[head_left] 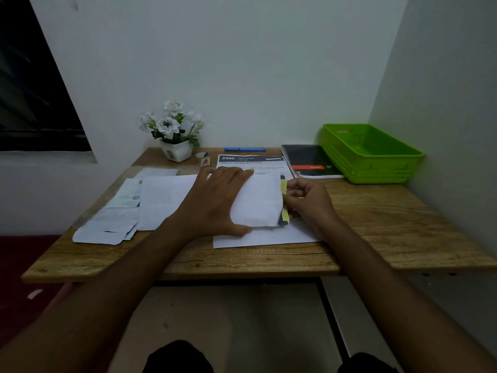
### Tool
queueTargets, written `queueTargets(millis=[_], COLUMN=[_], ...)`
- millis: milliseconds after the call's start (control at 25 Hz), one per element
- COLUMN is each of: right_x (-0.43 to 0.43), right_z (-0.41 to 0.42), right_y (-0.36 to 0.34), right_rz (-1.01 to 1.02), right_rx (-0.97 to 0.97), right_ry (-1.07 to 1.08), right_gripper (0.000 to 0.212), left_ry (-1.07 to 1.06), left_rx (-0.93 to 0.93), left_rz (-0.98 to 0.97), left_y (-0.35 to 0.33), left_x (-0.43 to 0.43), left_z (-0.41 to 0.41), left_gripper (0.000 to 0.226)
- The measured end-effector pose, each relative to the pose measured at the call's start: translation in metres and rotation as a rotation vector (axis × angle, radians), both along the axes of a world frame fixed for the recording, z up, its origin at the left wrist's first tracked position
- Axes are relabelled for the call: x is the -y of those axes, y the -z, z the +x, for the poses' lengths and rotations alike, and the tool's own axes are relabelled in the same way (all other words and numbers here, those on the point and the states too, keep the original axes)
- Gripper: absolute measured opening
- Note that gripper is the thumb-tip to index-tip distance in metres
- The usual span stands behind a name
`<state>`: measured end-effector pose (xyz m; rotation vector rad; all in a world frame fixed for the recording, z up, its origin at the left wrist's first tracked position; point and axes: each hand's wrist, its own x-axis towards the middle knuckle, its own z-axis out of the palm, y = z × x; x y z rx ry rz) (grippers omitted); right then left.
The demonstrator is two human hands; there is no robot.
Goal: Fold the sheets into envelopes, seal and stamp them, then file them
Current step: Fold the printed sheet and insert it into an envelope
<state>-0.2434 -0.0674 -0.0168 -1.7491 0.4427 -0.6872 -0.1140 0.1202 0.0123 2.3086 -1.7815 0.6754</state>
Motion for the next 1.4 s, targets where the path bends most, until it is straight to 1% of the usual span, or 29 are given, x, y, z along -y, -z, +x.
queueTargets(millis=[160,320,400,520,560,640,720,840,960,1040,1080,1120,1200,1240,1280,1320,1400], right_x=[-0.003,-0.004,-0.004,-0.008,-0.009,-0.011,-0.013,-0.016,-0.021,-0.016,-0.01,-0.001,0.017,0.021,0.024,0.026,0.028], right_z=[0.0,-0.001,-0.001,0.004,0.007,0.01,0.013,0.016,0.015,0.006,-0.001,-0.01,-0.029,-0.036,-0.041,-0.044,-0.045], right_y=[0.001,0.003,0.002,0.0,0.0,-0.003,-0.008,-0.011,-0.015,-0.019,-0.022,-0.023,-0.024,-0.025,-0.026,-0.026,-0.028], right_rz=[-0.055,-0.044,0.0,0.177,0.2,0.161,0.061,-0.021,-0.035,-0.019,-0.088,-0.216,-0.485,-0.581,-0.632,-0.639,-0.575], right_rx=[0.006,0.013,0.017,-0.051,-0.065,-0.095,-0.124,-0.124,-0.102,-0.092,-0.14,-0.241,-0.577,-0.734,-0.827,-0.857,-0.844], right_ry=[0.008,0.016,-0.007,-0.093,-0.109,-0.101,-0.06,-0.021,-0.032,-0.04,-0.023,-0.013,-0.055,-0.093,-0.128,-0.154,-0.18], right_gripper=[0.013,0.02,0.022,0.021,0.022,0.026,0.024,0.019,0.021,0.013,0.014,0.023,0.058,0.074,0.085,0.09,0.091], left_ry=[0.013,0.009,0.001,0.024,0.034,0.05,0.054,0.047,0.045,0.039,0.03,0.02,-0.003,-0.013,-0.021,-0.03,-0.049], left_rx=[0.009,0.045,0.065,0.097,0.117,0.148,0.146,0.145,0.165,0.172,0.174,0.17,0.155,0.149,0.142,0.132,0.119], left_rz=[-0.001,0.019,0.029,0.013,0.015,0.01,0.001,0.011,0.0,-0.009,-0.01,-0.009,0.003,0.013,0.024,0.034,0.044], left_y=[-0.004,-0.009,-0.012,-0.017,-0.018,-0.019,-0.021,-0.02,-0.02,-0.021,-0.021,-0.021,-0.02,-0.019,-0.018,-0.017,-0.017], left_x=[-0.004,-0.004,-0.003,-0.001,-0.001,-0.003,-0.007,-0.012,-0.017,-0.021,-0.024,-0.028,-0.036,-0.039,-0.043,-0.045,-0.05], left_z=[-0.004,-0.006,-0.008,-0.01,-0.011,-0.011,-0.01,-0.008,-0.005,0.001,0.006,0.01,0.02,0.025,0.03,0.035,0.041], left_gripper=[0.104,0.102,0.101,0.095,0.093,0.093,0.095,0.098,0.096,0.096,0.096,0.096,0.097,0.097,0.097,0.098,0.1])
